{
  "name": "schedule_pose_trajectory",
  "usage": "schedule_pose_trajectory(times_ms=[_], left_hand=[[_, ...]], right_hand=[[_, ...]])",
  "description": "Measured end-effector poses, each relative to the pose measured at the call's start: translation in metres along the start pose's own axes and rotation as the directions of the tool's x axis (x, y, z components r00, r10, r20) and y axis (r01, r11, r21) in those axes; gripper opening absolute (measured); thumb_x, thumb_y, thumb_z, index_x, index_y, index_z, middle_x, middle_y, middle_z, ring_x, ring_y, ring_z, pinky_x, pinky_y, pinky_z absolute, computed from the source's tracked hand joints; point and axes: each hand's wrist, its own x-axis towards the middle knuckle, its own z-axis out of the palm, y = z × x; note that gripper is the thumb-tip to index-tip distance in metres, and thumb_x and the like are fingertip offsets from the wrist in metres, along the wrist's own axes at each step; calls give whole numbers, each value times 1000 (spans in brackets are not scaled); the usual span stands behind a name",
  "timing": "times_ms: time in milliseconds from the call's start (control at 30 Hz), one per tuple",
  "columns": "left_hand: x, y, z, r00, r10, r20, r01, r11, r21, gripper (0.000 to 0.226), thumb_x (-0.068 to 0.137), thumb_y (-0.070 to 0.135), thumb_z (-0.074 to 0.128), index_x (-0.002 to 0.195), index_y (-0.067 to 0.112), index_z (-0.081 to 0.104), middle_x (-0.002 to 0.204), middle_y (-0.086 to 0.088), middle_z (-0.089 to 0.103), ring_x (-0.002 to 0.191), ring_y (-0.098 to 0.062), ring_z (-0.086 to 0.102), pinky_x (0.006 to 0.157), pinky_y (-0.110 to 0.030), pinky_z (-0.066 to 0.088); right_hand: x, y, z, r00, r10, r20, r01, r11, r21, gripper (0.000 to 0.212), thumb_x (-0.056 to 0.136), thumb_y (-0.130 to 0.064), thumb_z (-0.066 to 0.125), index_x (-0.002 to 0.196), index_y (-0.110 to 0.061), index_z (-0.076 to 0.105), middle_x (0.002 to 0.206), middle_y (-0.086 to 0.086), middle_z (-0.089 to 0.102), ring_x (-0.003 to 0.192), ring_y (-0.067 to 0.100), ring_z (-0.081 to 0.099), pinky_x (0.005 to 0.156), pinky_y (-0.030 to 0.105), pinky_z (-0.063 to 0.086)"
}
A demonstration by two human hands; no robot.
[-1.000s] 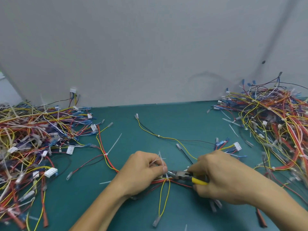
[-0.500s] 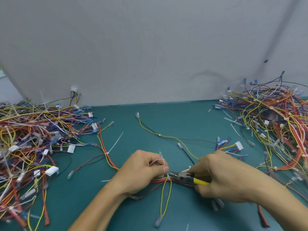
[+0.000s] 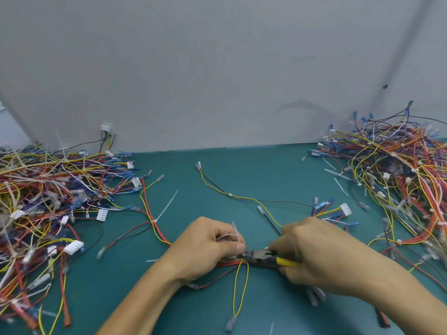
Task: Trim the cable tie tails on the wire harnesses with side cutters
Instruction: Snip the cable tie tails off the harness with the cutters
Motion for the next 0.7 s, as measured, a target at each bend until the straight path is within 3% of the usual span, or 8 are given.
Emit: schedule_pose_trajectory(times_ms=[167,333,633,700], left_hand=[[0,0,1,1000,-8,-8,8,1000,9,11,76,23,68,68,16,68,79,-12,68,64,-8,52,68,-26,42],[1,0,2,999,-32,-32,34,998,48,17,86,21,67,71,12,67,63,3,56,60,-10,45,64,-27,38],[0,5,9,995,-35,-96,49,988,147,27,90,32,59,74,12,66,49,13,49,47,-2,38,50,-17,29],[0,6,10,989,-14,-150,39,986,161,31,90,35,57,71,10,61,48,12,42,47,-5,33,50,-22,28]], right_hand=[[1,-3,0,999,-28,16,30,997,-69,14,81,-31,47,80,-17,47,81,1,49,77,25,49,64,35,42],[0,-4,0,999,-28,21,30,994,-109,14,82,-31,45,82,-17,48,85,2,53,79,28,50,64,34,42],[-2,-7,-1,999,-22,46,26,994,-103,14,85,-32,43,86,-20,49,88,2,56,83,30,52,64,33,39],[-3,-8,-1,999,-19,44,24,994,-111,16,84,-32,43,88,-19,51,86,1,55,83,30,51,63,32,37]])
